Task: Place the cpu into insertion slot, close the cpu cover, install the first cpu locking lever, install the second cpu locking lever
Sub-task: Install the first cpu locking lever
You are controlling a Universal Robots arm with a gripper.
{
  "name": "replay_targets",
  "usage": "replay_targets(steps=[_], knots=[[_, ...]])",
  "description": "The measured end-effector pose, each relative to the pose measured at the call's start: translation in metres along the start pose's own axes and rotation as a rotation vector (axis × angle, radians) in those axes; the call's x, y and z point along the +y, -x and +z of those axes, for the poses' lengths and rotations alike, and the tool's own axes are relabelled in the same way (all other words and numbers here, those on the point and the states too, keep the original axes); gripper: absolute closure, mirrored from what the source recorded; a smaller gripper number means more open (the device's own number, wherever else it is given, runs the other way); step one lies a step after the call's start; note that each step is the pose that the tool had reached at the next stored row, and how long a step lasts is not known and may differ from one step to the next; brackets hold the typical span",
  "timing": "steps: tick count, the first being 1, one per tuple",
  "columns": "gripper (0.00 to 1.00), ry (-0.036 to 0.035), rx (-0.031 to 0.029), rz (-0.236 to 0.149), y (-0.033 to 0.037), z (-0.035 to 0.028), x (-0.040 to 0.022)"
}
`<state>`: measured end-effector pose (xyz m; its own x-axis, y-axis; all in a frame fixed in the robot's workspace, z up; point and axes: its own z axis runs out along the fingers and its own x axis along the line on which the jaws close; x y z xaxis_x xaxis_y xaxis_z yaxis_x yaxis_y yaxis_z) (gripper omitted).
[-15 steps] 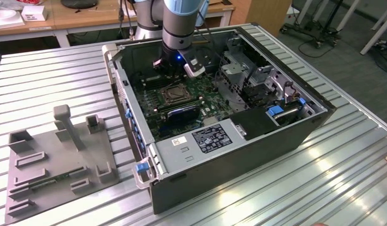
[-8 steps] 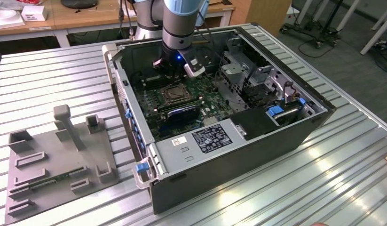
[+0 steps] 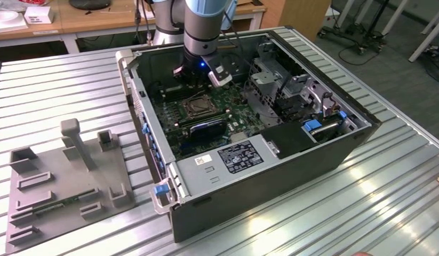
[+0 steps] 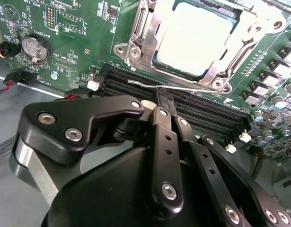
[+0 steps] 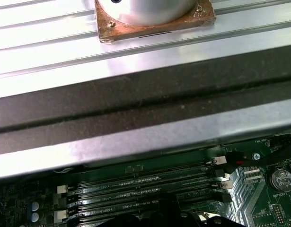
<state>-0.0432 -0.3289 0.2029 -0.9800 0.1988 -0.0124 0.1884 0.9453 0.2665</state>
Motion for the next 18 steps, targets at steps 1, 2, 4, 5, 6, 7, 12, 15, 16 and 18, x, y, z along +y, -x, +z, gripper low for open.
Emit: replay_targets(steps=[1,2,4,5,6,7,12,15,16,18], knots=[[0.90,-0.0006,-0.0002,0.000,0.0001,0.0001,0.0000],[0.90,-0.0012,-0.0003,0.000,0.0002,0.0002,-0.0001],[0.90,-0.0023,-0.0007,0.001,0.0005,0.0003,-0.0001],[0.90,-0.0029,-0.0008,0.001,0.0007,0.0003,-0.0002],[0.90,-0.0033,-0.0010,0.001,0.0007,0.0003,-0.0002],[0.90,-0.0034,-0.0011,0.001,0.0007,0.0003,-0.0002],[0.90,-0.0036,-0.0011,0.001,0.0008,0.0003,-0.0002],[0.90,-0.0035,-0.0011,0.001,0.0007,0.0004,0.0003],[0.90,-0.0036,-0.0012,0.001,0.0005,0.0005,0.0005],[0.90,-0.0036,-0.0014,0.001,0.0001,0.0007,0.0013]])
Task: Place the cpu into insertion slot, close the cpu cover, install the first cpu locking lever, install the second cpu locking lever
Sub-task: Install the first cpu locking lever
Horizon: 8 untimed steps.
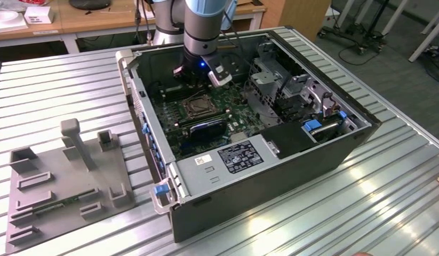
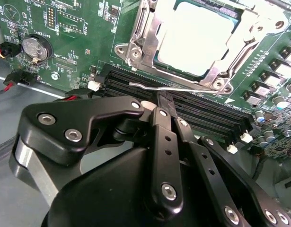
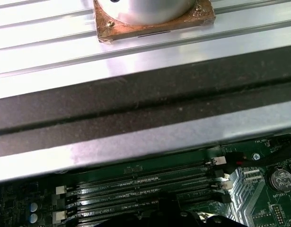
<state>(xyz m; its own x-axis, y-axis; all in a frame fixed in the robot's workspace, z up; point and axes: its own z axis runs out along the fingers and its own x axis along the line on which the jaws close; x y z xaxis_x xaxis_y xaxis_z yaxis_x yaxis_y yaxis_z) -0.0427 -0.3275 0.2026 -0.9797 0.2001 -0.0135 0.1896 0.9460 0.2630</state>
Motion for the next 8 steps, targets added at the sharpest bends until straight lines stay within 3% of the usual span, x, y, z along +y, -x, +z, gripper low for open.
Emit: replay_targets(steps=[8], knots=[[0.90,0.0000,0.0001,0.000,0.0000,-0.0002,0.0003]])
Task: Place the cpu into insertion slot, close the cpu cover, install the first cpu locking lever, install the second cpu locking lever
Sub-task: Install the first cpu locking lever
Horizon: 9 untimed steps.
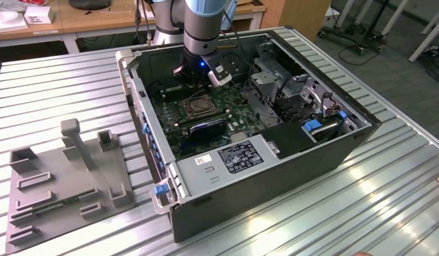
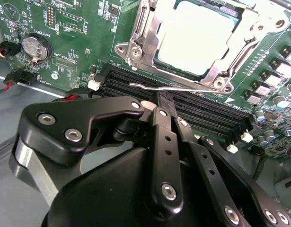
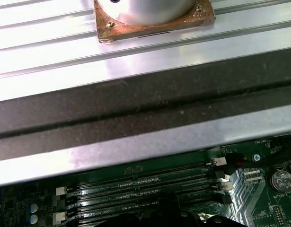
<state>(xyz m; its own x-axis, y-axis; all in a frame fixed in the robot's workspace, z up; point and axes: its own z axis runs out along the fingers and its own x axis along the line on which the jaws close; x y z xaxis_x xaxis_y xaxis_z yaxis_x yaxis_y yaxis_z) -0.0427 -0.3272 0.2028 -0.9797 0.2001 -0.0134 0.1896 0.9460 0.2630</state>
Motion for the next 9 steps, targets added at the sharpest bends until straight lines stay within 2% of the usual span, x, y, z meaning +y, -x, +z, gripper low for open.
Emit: replay_targets(steps=[9], knots=[[0.90,0.0005,-0.0002,0.000,0.0000,-0.0034,0.0010]])
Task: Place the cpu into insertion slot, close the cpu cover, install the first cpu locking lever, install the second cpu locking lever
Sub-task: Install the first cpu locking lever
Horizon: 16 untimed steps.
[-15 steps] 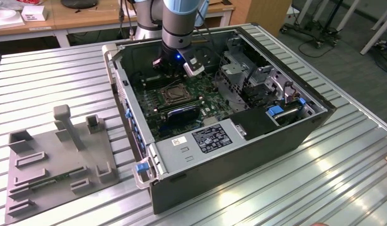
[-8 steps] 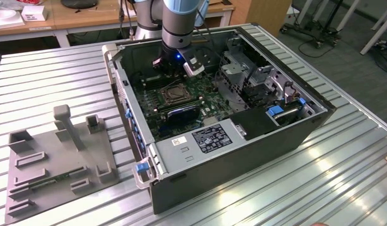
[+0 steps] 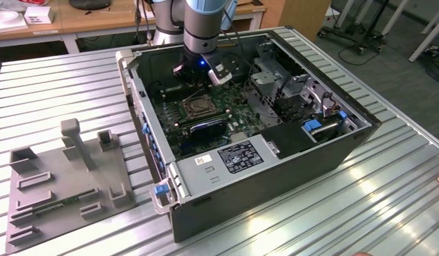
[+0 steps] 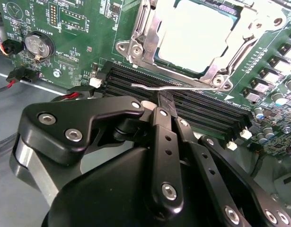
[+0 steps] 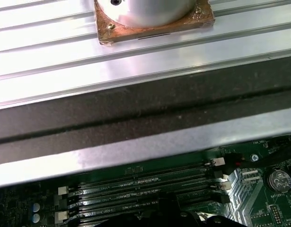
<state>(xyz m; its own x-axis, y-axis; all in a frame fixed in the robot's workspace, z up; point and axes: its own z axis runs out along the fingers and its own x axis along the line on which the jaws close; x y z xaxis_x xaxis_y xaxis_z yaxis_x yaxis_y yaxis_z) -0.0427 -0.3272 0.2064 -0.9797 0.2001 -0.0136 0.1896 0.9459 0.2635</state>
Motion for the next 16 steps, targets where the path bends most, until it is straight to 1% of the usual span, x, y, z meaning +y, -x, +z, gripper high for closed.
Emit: replay_targets(steps=[7,13,16], knots=[[0.90,-0.0004,0.0001,0.000,0.0000,-0.0009,0.0002],[0.90,-0.0003,0.0001,0.000,0.0000,-0.0047,0.0012],[0.90,0.0000,0.0000,0.000,0.0001,-0.0051,0.0014]])
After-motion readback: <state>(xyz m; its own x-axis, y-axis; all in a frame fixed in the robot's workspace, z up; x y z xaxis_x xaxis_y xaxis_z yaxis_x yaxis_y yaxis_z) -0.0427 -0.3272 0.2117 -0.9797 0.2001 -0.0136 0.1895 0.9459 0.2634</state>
